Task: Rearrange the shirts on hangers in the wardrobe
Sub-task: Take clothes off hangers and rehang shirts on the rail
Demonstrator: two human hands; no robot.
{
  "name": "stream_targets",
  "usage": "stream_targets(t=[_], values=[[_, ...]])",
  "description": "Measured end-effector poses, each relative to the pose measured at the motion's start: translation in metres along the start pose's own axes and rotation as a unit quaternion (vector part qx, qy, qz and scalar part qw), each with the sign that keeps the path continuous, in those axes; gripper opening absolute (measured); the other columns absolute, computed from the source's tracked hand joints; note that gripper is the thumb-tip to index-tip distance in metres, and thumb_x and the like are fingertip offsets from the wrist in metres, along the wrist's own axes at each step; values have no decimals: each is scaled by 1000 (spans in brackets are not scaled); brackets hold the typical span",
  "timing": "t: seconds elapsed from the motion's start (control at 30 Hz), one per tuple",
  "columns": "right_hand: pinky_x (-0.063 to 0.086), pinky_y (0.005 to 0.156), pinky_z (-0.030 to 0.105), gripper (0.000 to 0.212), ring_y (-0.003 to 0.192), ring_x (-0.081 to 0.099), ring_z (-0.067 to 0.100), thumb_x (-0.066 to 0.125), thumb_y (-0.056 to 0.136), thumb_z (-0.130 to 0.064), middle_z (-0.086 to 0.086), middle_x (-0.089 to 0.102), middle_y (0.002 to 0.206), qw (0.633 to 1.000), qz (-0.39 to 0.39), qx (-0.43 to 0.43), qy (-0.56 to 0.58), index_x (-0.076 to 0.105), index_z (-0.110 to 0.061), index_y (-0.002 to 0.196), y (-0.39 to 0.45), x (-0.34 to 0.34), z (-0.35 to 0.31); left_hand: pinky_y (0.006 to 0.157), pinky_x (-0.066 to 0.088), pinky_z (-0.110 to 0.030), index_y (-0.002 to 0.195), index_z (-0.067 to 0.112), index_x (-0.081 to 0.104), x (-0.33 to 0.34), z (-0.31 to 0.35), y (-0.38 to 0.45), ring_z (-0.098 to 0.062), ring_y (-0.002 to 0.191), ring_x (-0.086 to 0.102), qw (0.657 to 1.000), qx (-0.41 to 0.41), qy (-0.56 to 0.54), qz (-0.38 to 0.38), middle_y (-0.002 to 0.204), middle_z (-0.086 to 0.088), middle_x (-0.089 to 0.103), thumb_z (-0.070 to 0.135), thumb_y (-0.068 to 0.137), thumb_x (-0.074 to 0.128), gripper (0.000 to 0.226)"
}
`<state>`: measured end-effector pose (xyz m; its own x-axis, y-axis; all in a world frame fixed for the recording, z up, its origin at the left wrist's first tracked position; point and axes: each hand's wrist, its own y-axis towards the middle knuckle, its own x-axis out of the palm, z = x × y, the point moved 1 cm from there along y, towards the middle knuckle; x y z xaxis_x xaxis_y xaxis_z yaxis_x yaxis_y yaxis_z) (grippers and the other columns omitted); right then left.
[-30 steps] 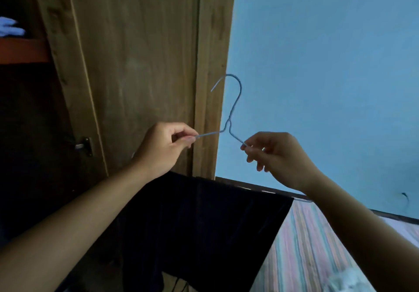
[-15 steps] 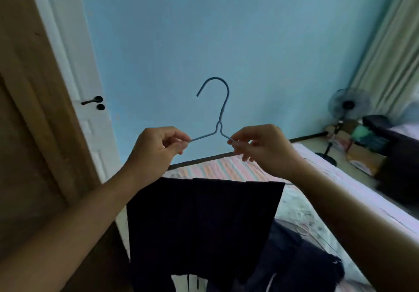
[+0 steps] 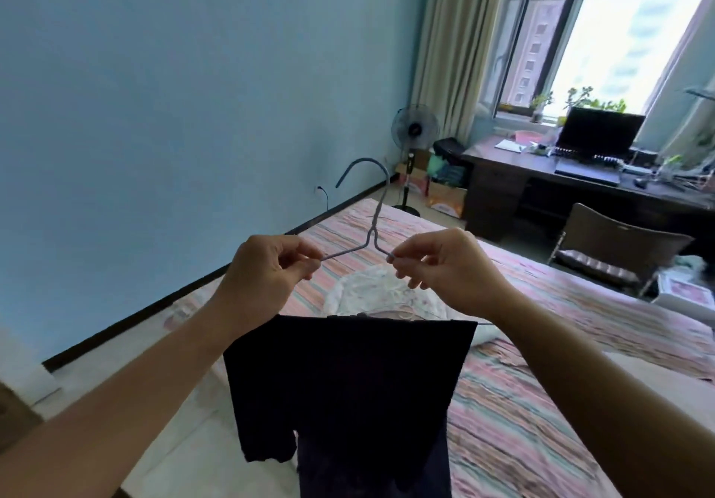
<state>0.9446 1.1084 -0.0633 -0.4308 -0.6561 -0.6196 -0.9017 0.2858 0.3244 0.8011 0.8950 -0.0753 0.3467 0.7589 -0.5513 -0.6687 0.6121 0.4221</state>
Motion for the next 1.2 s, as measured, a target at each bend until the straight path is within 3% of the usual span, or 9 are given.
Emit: stream_targets(t=[0.13, 0.23, 0.37, 0.5, 0.73, 0.87, 1.07, 1.2], values=[[50, 57, 14, 8, 61, 69, 9, 72, 90, -13, -8, 74, 73, 999, 5, 37, -5, 78, -18, 93, -14, -3, 20, 61, 46, -5, 87, 21, 78, 26, -11, 6, 2, 60, 66, 999, -2, -32, -35, 65, 25, 69, 6, 83, 76, 15], [51, 58, 15, 12, 62, 69, 10, 71, 91, -13, -12, 74, 74, 998, 3, 61, -25, 77, -22, 92, -17, -2, 43, 60, 47, -7, 87, 19, 78, 50, -22, 13, 0, 62, 66, 997, -2, -37, -64, 66, 18, 70, 4, 84, 75, 15], [54, 61, 19, 21, 64, 69, 9, 68, 92, -10, -13, 73, 75, 994, -12, 96, -42, 74, -30, 88, -12, 3, 86, 63, 57, -26, 85, 22, 76, 88, -47, 23, -10, 61, 67, 995, -21, -39, -94, 68, 7, 71, 5, 85, 73, 17], [51, 59, 16, 14, 60, 68, 12, 66, 91, -7, -7, 73, 72, 990, -24, 137, -41, 76, -16, 89, 2, 13, 146, 67, 58, -40, 86, 15, 77, 138, -84, 43, -23, 64, 68, 990, -53, -46, -120, 67, 1, 72, 5, 85, 73, 11], [50, 58, 15, 16, 66, 70, 21, 63, 92, -3, 4, 74, 74, 969, -68, 235, -32, 74, -13, 85, 36, 34, 265, 64, 46, -20, 76, 29, 72, 242, -158, 94, -6, 61, 64, 970, -134, -30, -203, 66, 3, 69, 10, 87, 73, 22], [57, 74, 36, 14, 71, 69, 23, 64, 91, -7, 4, 73, 74, 955, -86, 280, -42, 73, -14, 84, 61, 50, 343, 65, 43, -16, 83, 24, 73, 309, -204, 125, -2, 65, 62, 952, -188, -9, -242, 71, 4, 70, 11, 88, 70, 15], [55, 80, 35, 12, 78, 68, 16, 65, 90, -12, -1, 72, 79, 938, -121, 321, -56, 74, -15, 84, 106, 74, 450, 85, 51, -29, 95, 17, 76, 392, -271, 173, -12, 87, 65, 937, -233, 33, -258, 89, 3, 73, 9, 90, 67, 13], [53, 76, 33, 13, 79, 65, 17, 64, 90, -15, -3, 71, 78, 933, -133, 324, -87, 73, -17, 81, 138, 90, 516, 83, 48, -26, 90, 23, 75, 440, -316, 203, -12, 88, 65, 932, -255, 59, -250, 89, 6, 72, 13, 90, 66, 14]])
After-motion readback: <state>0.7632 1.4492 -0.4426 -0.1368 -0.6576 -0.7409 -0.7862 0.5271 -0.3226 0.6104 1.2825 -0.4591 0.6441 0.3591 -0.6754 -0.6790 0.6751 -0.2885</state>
